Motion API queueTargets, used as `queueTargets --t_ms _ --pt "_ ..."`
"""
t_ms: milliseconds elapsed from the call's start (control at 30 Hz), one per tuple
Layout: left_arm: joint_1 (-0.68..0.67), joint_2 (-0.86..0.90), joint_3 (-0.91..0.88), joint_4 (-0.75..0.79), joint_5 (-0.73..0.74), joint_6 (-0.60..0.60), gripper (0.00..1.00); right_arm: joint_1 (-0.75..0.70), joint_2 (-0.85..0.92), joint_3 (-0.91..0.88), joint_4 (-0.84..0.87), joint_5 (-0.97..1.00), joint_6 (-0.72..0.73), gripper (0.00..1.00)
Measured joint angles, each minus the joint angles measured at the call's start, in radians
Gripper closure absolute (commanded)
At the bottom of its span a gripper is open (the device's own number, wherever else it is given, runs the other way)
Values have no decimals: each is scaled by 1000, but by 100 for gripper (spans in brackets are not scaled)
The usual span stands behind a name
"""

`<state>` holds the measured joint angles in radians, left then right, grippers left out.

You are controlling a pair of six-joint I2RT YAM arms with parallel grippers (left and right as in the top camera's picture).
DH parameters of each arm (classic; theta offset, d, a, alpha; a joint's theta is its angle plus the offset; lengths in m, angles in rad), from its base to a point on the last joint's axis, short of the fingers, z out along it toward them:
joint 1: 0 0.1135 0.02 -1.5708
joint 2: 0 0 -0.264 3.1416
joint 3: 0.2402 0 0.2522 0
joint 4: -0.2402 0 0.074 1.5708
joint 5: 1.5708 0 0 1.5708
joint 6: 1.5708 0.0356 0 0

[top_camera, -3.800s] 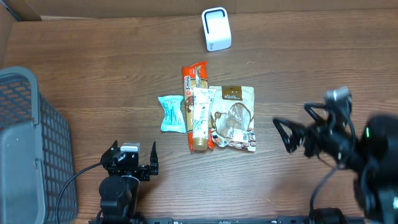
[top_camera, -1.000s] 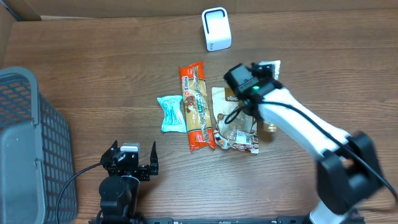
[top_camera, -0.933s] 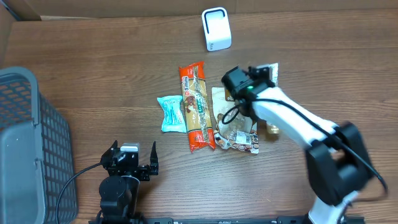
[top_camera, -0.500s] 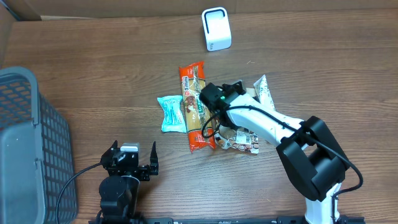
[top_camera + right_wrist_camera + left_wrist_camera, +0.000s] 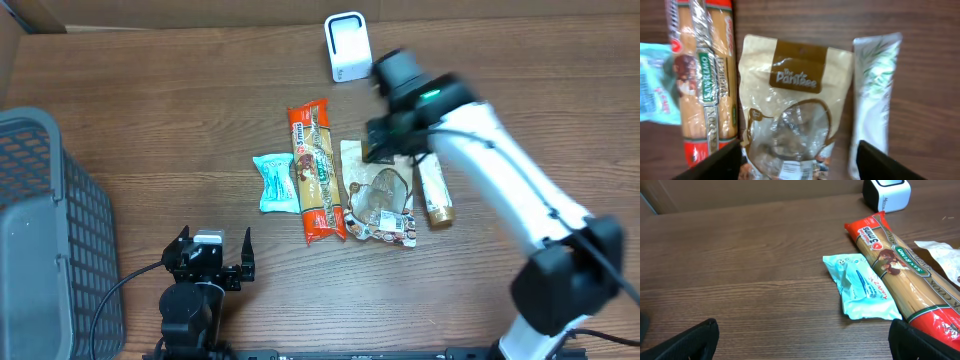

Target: Scan the item barcode

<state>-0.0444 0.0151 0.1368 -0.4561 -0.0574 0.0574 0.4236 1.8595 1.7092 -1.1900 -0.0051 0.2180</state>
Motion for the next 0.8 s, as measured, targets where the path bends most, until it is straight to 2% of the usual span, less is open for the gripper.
queueTargets --t_ms 67,100,167,267,400,567,700,733,800 --pt "0 0 0 0 0 0 0 -119 -5 -9 30 -103 -83 13" --pt "0 0 0 0 0 0 0 -158 -5 -21 50 -131 -108 5" --pt "0 0 0 0 0 0 0 -237 0 -69 106 -174 -169 1" --pt "0 0 0 0 0 0 0 -298 23 -143 185 -211 -238 1" --pt "0 0 0 0 0 0 1 -297 77 -209 228 -231 -318 1" --pt "0 0 0 0 0 0 1 -260 118 -245 267 -207 -360 9" --pt "0 0 0 0 0 0 1 -244 139 -256 322 -187 -370 32" --pt "0 0 0 0 0 0 0 -244 145 -266 335 -185 -375 45" --pt "0 0 0 0 0 0 1 -245 154 -287 346 -179 -371 60"
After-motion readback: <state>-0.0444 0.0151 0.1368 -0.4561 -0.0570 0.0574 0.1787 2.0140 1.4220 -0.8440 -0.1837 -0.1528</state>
